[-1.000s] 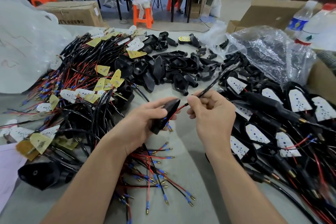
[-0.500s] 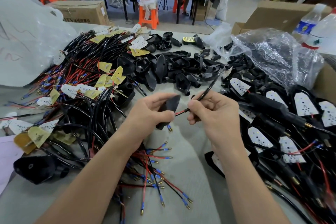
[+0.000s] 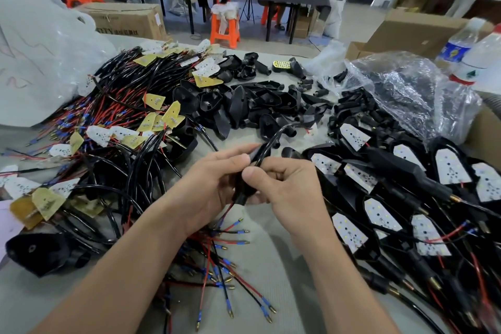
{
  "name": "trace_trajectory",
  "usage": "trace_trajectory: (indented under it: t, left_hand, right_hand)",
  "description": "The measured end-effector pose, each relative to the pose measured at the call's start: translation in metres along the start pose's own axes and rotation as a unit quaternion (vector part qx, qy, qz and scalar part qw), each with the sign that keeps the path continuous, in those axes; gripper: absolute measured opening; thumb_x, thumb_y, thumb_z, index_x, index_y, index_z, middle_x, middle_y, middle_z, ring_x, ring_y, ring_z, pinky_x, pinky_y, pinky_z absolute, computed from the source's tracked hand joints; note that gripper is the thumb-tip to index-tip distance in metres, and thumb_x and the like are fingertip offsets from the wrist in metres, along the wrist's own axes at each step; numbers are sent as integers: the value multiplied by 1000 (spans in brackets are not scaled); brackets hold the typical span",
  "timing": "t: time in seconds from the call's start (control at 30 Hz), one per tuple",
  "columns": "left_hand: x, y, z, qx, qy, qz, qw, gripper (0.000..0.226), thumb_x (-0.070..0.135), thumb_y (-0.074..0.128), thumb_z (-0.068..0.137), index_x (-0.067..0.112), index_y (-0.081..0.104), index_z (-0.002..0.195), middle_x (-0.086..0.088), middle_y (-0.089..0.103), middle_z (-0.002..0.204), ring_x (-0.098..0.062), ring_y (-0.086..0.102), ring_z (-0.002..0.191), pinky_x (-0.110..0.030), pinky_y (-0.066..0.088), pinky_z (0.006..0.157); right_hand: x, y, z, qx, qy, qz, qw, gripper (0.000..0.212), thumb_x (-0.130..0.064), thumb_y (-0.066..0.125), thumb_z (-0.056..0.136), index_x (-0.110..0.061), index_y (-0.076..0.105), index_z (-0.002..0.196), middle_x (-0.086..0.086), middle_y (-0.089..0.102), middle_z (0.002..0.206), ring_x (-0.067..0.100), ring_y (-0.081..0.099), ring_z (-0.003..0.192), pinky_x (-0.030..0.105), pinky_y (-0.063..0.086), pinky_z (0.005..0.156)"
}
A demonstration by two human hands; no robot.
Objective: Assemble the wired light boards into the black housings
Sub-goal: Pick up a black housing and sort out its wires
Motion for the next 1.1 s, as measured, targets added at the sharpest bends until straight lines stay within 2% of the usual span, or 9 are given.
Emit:
trace_trajectory:
  t: [0.17, 0.27, 0.5, 0.57, 0.63, 0.7, 0.8, 0.97, 1.1]
  left_hand:
    - [1, -1, 2, 59, 9, 19, 998, 40, 12, 50, 97, 20, 63, 135, -13, 77, 113, -24, 74, 91, -36, 59, 75]
    - [1, -4, -1, 53, 0, 61, 997, 39, 10, 48, 103, 26, 63, 135, -9, 76, 96, -17, 72, 81, -30, 61, 67]
    - [4, -6, 3, 36, 22, -67, 997, 52, 27, 50, 93, 15, 57, 142, -13, 71, 124, -24, 72, 99, -34, 62, 79]
    - [8, -12, 6, 66, 39, -145, 987, 55, 29, 50, 93, 11, 55, 144, -11, 70, 127, -25, 72, 101, -37, 61, 91]
    - [12, -14, 7, 76, 55, -214, 972, 54, 26, 50, 93, 7, 54, 144, -10, 69, 130, -23, 71, 105, -39, 58, 96]
    - [14, -13, 7, 79, 68, -239, 965, 51, 23, 48, 95, 4, 54, 142, -11, 68, 131, -22, 70, 111, -40, 58, 97]
    - [19, -16, 7, 95, 97, -265, 955, 50, 21, 48, 93, -1, 55, 138, -14, 70, 129, -23, 70, 116, -42, 60, 94]
    - [22, -17, 2, 87, 94, -296, 946, 49, 20, 50, 94, -1, 56, 137, -15, 69, 133, -23, 68, 120, -43, 60, 92]
    - [22, -13, 4, 81, 109, -282, 950, 45, 16, 52, 91, 4, 58, 134, -13, 71, 126, -23, 71, 113, -44, 59, 95]
  right_hand:
    - [-5, -3, -3, 28, -27, -111, 993, 43, -30, 77, 84, -16, 54, 52, -13, 34, 44, 7, 29, 46, 20, 27, 48]
    - [-9, 0, -4, 16, -42, -132, 990, 39, -30, 79, 82, -16, 56, 53, -11, 36, 45, 6, 31, 47, 22, 28, 48]
    - [-11, 1, -15, 160, -51, -210, 963, 51, -54, 81, 62, -14, 50, 62, -2, 55, 58, 8, 46, 52, 28, 41, 53]
    - [-6, 7, -13, 138, -31, -163, 976, 40, -42, 83, 67, -17, 51, 67, -5, 61, 64, 8, 56, 59, 23, 47, 59]
    - [0, 17, -11, 83, 5, -102, 991, 31, -23, 80, 75, -22, 49, 74, 0, 65, 70, 20, 66, 64, 39, 56, 67]
    - [5, 24, -11, 37, 44, -31, 998, 33, -7, 73, 83, -27, 48, 79, 8, 67, 70, 28, 69, 57, 45, 59, 60]
    - [6, 18, -9, 28, 66, -4, 997, 31, 7, 65, 83, -22, 55, 85, 10, 70, 66, 24, 62, 48, 36, 50, 47]
    - [6, 25, -11, -24, 73, -12, 997, 2, -22, 74, 88, -20, 72, 88, 13, 64, 58, 16, 55, 47, 27, 46, 48]
    - [5, 33, -10, -42, 75, -31, 996, 34, -22, 67, 90, 1, 57, 69, 13, 43, 49, 20, 34, 46, 32, 29, 48]
Point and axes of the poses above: each hand's wrist, its own z-axis towards the middle knuckle, its own y-axis out of the palm, x = y × z, the point moved 4 cm from there along z, towards the middle knuckle
